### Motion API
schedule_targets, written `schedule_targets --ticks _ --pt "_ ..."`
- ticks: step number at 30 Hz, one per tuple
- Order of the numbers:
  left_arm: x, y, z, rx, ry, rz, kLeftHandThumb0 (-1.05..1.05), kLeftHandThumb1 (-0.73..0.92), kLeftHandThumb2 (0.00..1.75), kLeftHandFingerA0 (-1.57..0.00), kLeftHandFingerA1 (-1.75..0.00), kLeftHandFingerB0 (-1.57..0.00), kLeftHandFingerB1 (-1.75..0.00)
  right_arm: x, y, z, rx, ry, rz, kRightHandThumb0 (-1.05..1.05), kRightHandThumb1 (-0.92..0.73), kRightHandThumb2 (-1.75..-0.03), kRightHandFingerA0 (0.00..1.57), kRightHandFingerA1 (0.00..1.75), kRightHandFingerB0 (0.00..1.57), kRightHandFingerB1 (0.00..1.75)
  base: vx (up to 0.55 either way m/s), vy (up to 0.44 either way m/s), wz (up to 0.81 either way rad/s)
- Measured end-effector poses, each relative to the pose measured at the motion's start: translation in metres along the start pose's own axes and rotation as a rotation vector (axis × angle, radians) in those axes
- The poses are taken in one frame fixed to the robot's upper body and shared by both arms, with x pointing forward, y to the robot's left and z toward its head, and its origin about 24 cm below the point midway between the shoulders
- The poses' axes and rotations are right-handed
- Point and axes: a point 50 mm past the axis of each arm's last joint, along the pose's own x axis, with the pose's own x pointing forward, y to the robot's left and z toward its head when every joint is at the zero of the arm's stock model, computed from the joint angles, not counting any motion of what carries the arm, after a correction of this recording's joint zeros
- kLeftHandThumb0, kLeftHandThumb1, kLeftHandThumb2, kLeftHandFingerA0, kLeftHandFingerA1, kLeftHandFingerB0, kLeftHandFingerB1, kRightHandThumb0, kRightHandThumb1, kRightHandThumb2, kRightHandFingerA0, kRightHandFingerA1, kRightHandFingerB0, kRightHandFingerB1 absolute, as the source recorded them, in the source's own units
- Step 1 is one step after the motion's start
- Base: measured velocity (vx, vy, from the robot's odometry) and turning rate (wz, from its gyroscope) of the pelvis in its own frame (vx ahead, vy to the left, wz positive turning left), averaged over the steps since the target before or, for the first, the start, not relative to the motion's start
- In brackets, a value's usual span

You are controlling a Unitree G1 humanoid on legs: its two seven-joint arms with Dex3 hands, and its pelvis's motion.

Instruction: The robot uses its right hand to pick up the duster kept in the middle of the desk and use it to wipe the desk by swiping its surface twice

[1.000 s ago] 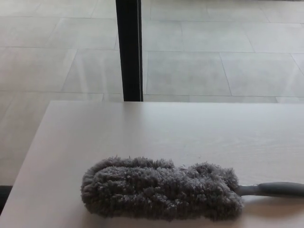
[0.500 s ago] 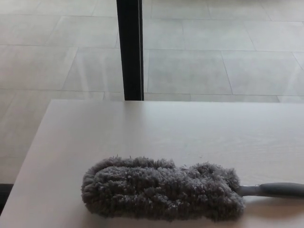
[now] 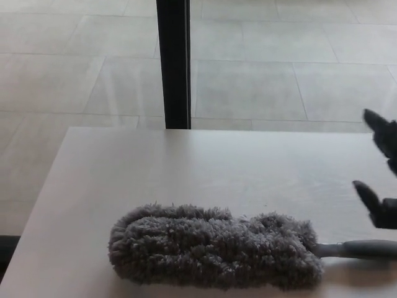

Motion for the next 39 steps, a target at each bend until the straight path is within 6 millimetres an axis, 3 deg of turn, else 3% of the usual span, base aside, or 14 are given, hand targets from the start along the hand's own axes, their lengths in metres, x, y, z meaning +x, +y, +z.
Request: schedule_targets --ticks 1,3,12,13,14,15,16,23,24,28,36,37,38,39 --pt "0.000 0.000 0.000 0.000 -0.001 0.000 -0.59 0.88 0.66 -0.48 -0.63 -0.39 -0.44 0.002 0.007 0.001 -0.012 -0.003 0.032 -0.85 -0.52 -0.93 0.00 0.17 0.06 0.30 0.00 0.000 0.00" --pt "0.000 0.000 0.001 -0.001 -0.001 -0.001 -0.59 0.88 0.66 -0.48 -0.63 -0.39 -0.44 0.005 0.023 0.003 -0.040 -0.008 0.102 -0.85 -0.52 -0.93 0.00 0.17 0.06 0.30 0.00 0.000 0.00" --pt "0.000 -0.001 0.001 -0.005 -0.002 -0.008 -0.58 0.90 0.67 -0.42 -0.61 -0.34 -0.45 0.012 0.076 0.005 -0.191 -0.024 0.359 -0.73 -0.46 -0.89 0.00 0.30 0.14 0.45 0.00 0.000 0.00" --pt "0.000 -0.001 0.001 -0.004 -0.002 -0.009 -0.59 0.90 0.66 -0.45 -0.59 -0.36 -0.43 0.013 0.077 0.005 -0.202 -0.027 0.371 -0.72 -0.57 -0.59 0.02 0.34 0.19 0.33 0.00 0.000 0.00" --pt "0.000 -0.002 0.001 -0.004 -0.003 -0.012 -0.58 0.68 1.05 -0.41 -0.67 -0.33 -0.57 0.014 0.081 0.005 -0.228 -0.032 0.395 -0.72 -0.61 -0.58 0.00 0.40 0.20 0.33 0.00 0.000 0.00" --pt "0.001 -0.002 0.001 -0.003 -0.002 -0.014 -0.58 0.68 1.05 -0.41 -0.67 -0.33 -0.57 0.015 0.084 0.005 -0.250 -0.036 0.412 -0.72 -0.61 -0.58 0.00 0.40 0.20 0.33 0.00 0.000 0.00" --pt "0.001 -0.002 0.002 -0.005 -0.004 -0.016 -0.59 0.87 0.65 -0.44 -0.63 -0.35 -0.46 0.017 0.086 0.005 -0.276 -0.040 0.431 -0.72 -0.61 -0.58 0.00 0.41 0.19 0.34 0.00 0.000 0.00" --pt "0.002 -0.005 0.006 -0.013 -0.014 -0.029 -0.58 0.89 0.66 -0.44 -0.60 -0.35 -0.43 0.024 0.093 0.001 -0.432 -0.051 0.515 -0.60 -0.58 -0.58 0.00 0.40 0.15 0.41 0.00 0.000 0.00" --pt "0.002 -0.005 0.007 -0.013 -0.016 -0.031 -0.58 0.89 0.66 -0.46 -0.62 -0.36 -0.44 0.024 0.093 -0.001 -0.450 -0.048 0.521 -0.63 -0.43 -0.83 0.00 0.35 0.09 0.49 0.00 0.000 0.00" --pt "0.002 -0.006 0.007 -0.014 -0.017 -0.033 -0.57 0.89 0.66 -0.44 -0.62 -0.34 -0.44 0.020 0.096 -0.015 -0.532 -0.008 0.556 -0.56 -0.54 -0.73 0.01 0.31 0.13 0.47 0.00 0.000 0.00" --pt "0.002 -0.007 0.009 -0.016 -0.020 -0.039 -0.58 0.88 0.66 -0.45 -0.65 -0.35 -0.45 0.022 0.096 -0.027 -0.696 -0.022 0.567 -0.34 -0.73 -0.61 0.25 0.73 0.26 0.44 0.00 0.000 0.00" --pt "0.002 -0.007 0.009 -0.016 -0.021 -0.040 -0.58 0.70 1.05 -0.41 -0.67 -0.30 -0.56 0.022 0.095 -0.028 -0.713 -0.027 0.565 -0.29 -0.74 -0.67 0.45 0.91 0.30 0.52 0.00 0.000 0.00" --pt "0.002 -0.007 0.009 -0.017 -0.021 -0.042 -0.58 0.70 1.05 -0.41 -0.67 -0.30 -0.56 0.022 0.094 -0.029 -0.731 -0.034 0.563 -0.29 -0.74 -0.67 0.45 0.91 0.30 0.52 0.00 0.000 0.00" --pt "0.002 -0.007 0.009 -0.017 -0.021 -0.043 -0.58 0.88 0.65 -0.46 -0.63 -0.37 -0.43 0.023 0.093 -0.029 -0.753 -0.046 0.558 -0.30 -0.76 -0.69 0.47 0.97 0.31 0.54 0.00 0.000 0.00"
